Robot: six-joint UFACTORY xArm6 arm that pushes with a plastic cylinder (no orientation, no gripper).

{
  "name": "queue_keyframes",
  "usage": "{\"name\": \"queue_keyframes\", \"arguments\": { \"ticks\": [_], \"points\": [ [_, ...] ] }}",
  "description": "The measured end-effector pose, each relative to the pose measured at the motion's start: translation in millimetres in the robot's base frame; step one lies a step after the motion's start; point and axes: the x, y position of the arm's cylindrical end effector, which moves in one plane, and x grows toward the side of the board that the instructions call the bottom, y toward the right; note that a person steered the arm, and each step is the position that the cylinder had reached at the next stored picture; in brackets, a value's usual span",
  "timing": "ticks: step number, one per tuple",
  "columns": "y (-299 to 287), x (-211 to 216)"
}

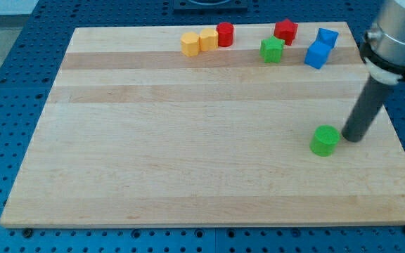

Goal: Slide the green circle towards top left

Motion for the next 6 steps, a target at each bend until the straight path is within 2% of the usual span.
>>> {"name": "queue_keyframes", "arguments": {
  "ticks": [1, 2, 6],
  "points": [
    [-11, 22],
    [-34, 19],
    [-139, -42]
  ]
}}
